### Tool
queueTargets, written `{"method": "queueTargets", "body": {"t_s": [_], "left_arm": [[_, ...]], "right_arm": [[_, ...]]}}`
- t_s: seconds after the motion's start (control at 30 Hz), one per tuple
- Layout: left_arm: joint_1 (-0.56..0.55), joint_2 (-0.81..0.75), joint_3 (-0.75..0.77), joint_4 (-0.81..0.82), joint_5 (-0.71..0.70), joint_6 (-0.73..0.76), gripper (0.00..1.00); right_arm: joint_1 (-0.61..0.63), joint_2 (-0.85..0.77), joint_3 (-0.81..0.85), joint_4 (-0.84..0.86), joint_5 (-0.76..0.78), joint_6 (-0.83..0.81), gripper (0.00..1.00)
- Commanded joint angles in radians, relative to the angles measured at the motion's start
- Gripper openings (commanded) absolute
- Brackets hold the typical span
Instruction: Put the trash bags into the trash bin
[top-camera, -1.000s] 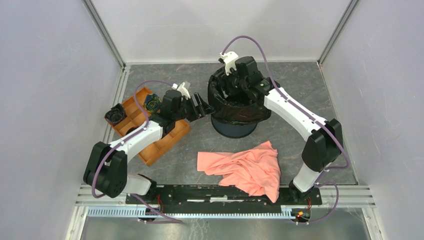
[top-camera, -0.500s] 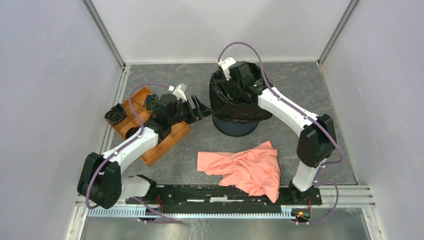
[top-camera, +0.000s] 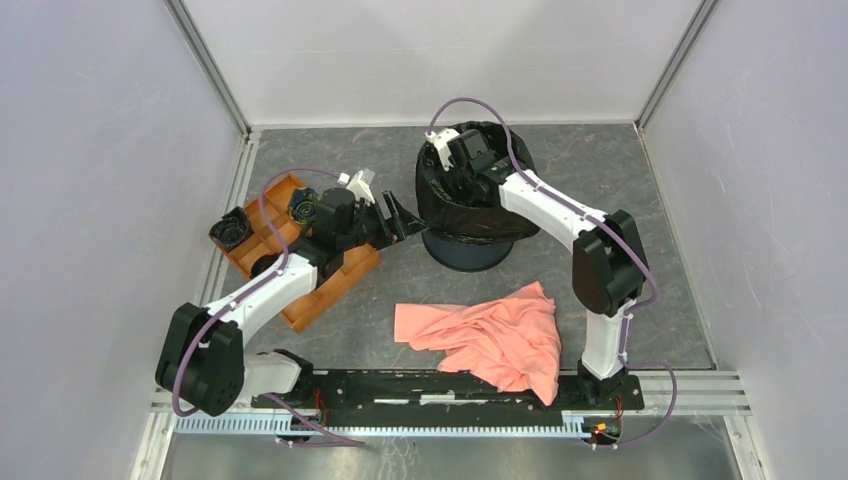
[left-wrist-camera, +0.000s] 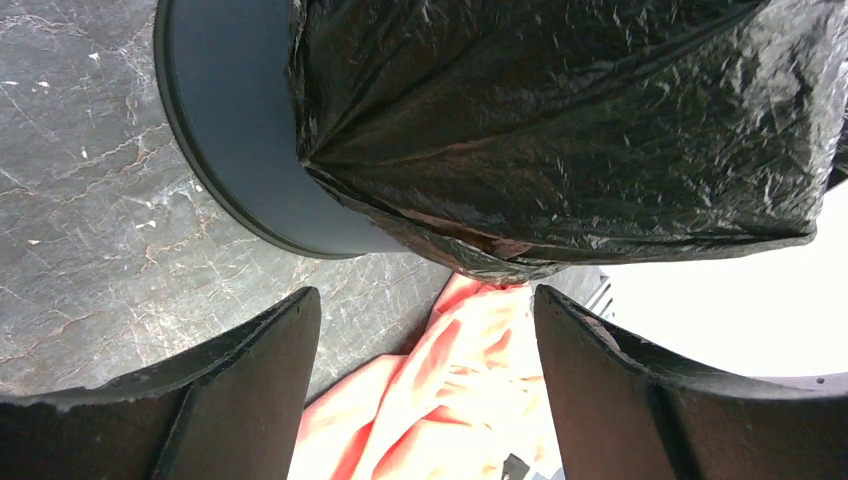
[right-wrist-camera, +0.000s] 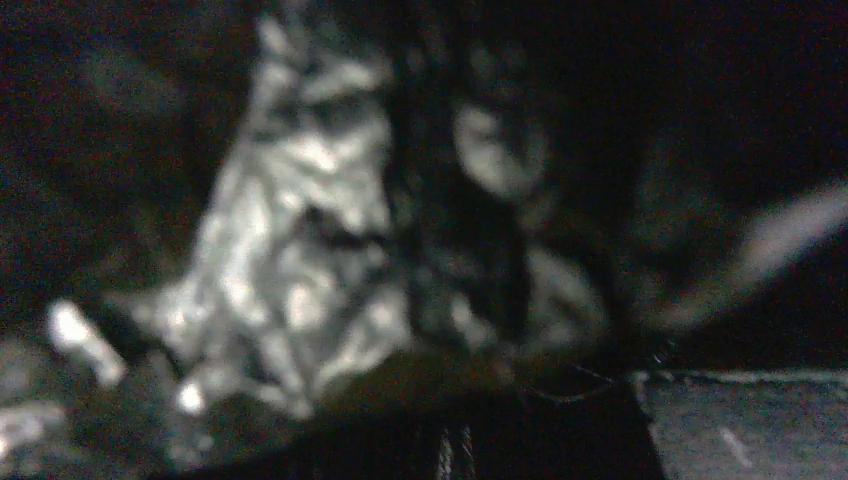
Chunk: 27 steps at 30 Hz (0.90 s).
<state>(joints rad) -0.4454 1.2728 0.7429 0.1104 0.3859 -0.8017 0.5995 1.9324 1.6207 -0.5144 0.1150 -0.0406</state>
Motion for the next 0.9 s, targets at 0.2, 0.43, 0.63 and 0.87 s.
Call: {"method": "queueTargets", "body": {"t_s": [0.2,0.43,0.63,0.87], "left_arm": [[-0.003,-0.106,0.024,-0.092,-0.016,0.079,0.85],[-0.002,-0.189,0.098,-0.248,-0.100,0.198,0.91],[-0.002,-0.263,0.179,-0.378,-0.147,0.279,0.93],[-0.001,-0.393,0.259,-0.476,-0.195,0.310,0.95]], "right_arm": [[-0.024,-0.021,-0.016,-0.027,-0.084,0.027,0.56],[-0.022,-0.176,0.091,-0.114,-0.029,0.018,0.75],[-0.001,-0.281,0.124,-0.154,-0.054,0.033,0.86],[0.085,-0.353,0.181,-0.205,-0.001,0.034,0.94]]}}
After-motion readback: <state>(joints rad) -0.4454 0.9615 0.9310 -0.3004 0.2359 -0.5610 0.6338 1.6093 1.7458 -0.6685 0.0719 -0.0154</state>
